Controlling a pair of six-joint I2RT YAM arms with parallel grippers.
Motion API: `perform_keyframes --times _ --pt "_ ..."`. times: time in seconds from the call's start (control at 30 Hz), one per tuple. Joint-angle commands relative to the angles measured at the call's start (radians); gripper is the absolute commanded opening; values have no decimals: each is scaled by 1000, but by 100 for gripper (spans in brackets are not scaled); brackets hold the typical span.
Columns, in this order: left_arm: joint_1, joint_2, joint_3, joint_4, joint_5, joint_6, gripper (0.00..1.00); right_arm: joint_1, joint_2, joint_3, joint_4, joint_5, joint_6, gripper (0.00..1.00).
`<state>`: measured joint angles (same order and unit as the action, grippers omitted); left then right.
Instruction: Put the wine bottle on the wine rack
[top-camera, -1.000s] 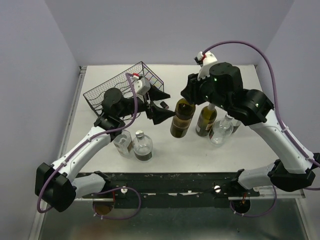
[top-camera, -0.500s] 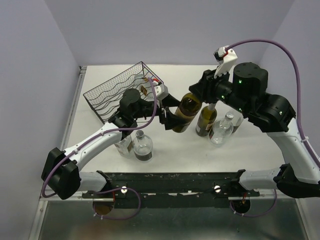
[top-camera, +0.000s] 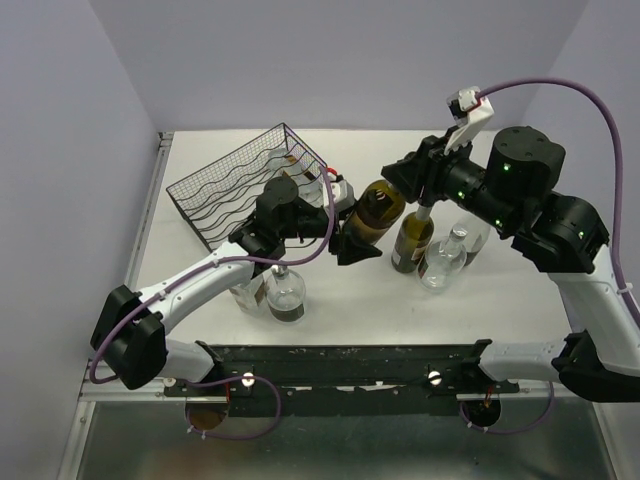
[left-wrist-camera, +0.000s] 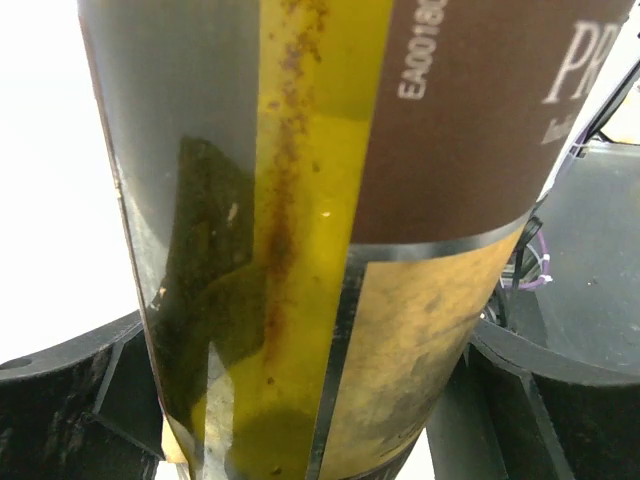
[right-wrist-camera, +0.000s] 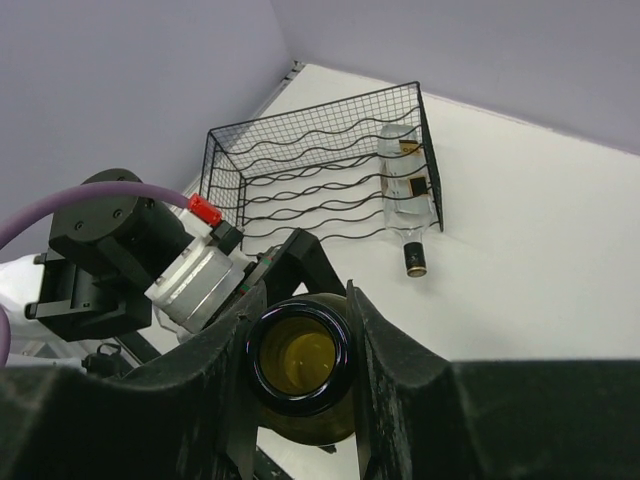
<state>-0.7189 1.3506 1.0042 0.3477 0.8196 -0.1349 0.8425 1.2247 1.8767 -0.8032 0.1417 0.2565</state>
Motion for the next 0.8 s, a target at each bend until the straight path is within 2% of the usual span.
perform_keyframes --times 0.0,0.03,0.07,0.1,0.17,0.2,0.3,0.33,0.37,0.4,0.47,0.63,0.77 --pt "7 -8 31 -44 -30 35 40 7 -71 -1 162 -48 53 1" --pt "7 -8 36 -53 -31 41 27 6 -74 -8 164 -48 55 1" --pt "7 -10 42 -62 -39 49 3 7 -79 -13 164 -47 55 1" --pt "7 -11 45 -68 -57 55 0 6 -80 -19 164 -45 55 1" --pt "7 -25 43 -85 -83 93 0 6 -88 -30 156 -30 61 1" --pt "7 -37 47 -96 -112 116 0 6 -91 -33 144 -21 59 5" --pt "6 -64 62 -159 -206 237 0 6 -111 -65 133 -22 37 37" --pt "7 -71 73 -176 -249 280 0 7 -126 -82 133 -21 27 54" --pt "7 -79 80 -185 -279 319 0 6 -137 -97 130 -17 15 66" --pt "6 -85 83 -191 -302 377 0 7 -146 -117 128 -11 6 75" --pt "6 -105 80 -168 -347 457 0 7 -163 -139 115 4 -17 87" --pt "6 -145 62 -104 -399 676 0 7 -209 -163 75 62 -60 95" --pt "6 -177 1 -49 -395 857 0 7 -251 -169 56 87 -82 96"
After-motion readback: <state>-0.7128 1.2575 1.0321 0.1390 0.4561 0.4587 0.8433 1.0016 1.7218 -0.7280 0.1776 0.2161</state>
